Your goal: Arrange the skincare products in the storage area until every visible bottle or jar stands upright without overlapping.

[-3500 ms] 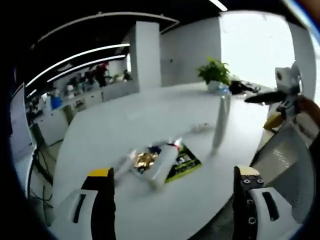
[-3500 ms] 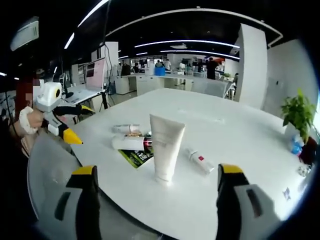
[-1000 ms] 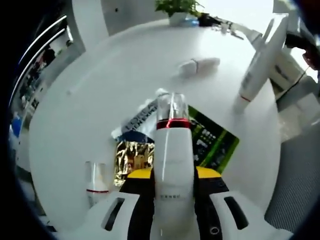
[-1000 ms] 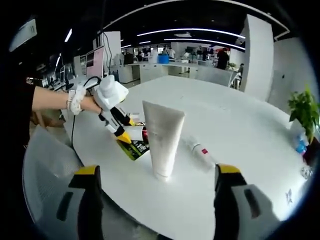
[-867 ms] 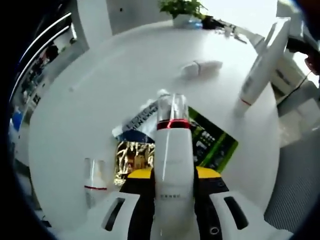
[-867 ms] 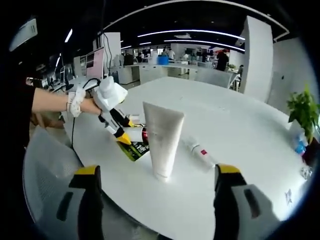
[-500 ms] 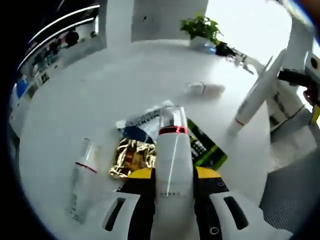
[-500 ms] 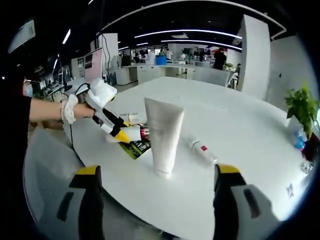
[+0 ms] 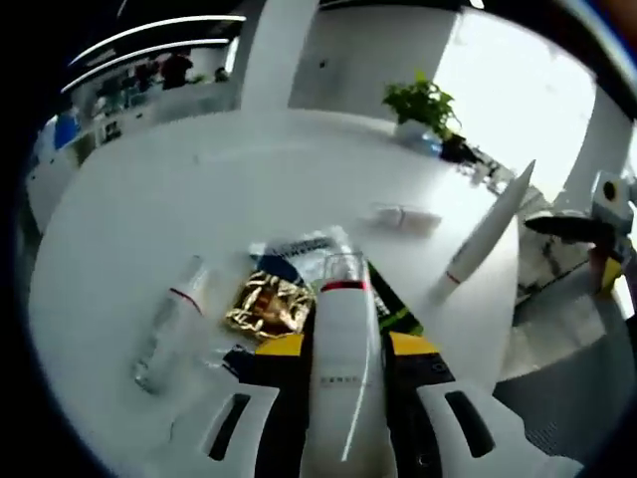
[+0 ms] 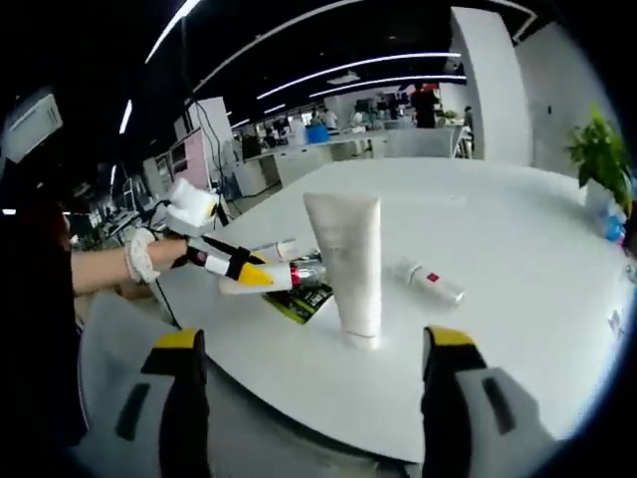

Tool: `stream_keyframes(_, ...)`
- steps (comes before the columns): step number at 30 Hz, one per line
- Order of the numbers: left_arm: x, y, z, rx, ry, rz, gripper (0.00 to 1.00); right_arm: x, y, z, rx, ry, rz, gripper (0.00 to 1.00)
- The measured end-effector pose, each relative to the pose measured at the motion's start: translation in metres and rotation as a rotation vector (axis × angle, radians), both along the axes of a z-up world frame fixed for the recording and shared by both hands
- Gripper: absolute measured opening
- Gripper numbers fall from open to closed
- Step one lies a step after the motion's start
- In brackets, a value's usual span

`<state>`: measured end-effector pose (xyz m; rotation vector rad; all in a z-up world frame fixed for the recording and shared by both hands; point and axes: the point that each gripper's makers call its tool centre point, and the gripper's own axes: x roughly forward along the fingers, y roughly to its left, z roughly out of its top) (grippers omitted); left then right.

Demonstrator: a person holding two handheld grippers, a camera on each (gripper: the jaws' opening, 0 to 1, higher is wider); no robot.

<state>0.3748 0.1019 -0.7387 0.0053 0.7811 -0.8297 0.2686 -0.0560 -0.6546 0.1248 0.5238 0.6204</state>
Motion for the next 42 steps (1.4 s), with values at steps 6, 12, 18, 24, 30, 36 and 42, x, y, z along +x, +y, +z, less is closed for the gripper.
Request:
stream_keyframes(6, -0.005, 0.000, 0.004, 0.002, 0.016, -0.015, 0.25, -0.006, 0.036, 0.015, 0.384, 0.144, 0.004, 0.88)
stream_keyframes(12, -0.015, 0.002, 0.004, -0.025, 0.067, -0.012, 0.25, -0.001, 0.071, 0.016, 0.780, 0.391, -0.058, 0.88)
stream_keyframes(18, -0.031, -0.001, 0.014, -0.041, 0.068, -0.044, 0.25, 0.024, 0.086, -0.016, 0.846, 0.473, -0.243, 0.82)
stream_keyframes(24, -0.041, -0.006, 0.033, -0.080, 0.029, -0.057, 0.25, 0.039, 0.102, -0.050, 0.916, 0.571, -0.354, 0.79)
stream_keyframes(30, -0.056, -0.010, 0.047, -0.080, -0.017, -0.071, 0.25, 0.061, 0.102, -0.059, 1.032, 0.597, -0.454, 0.70)
stream_keyframes(36, -0.072, -0.018, 0.057, -0.064, -0.058, -0.114, 0.25, 0.072, 0.106, -0.066, 1.071, 0.613, -0.492, 0.56)
stream_keyframes(42, -0.079, -0.020, 0.062, -0.041, -0.107, -0.134, 0.25, 0.077, 0.103, -0.061, 1.124, 0.608, -0.523, 0.44)
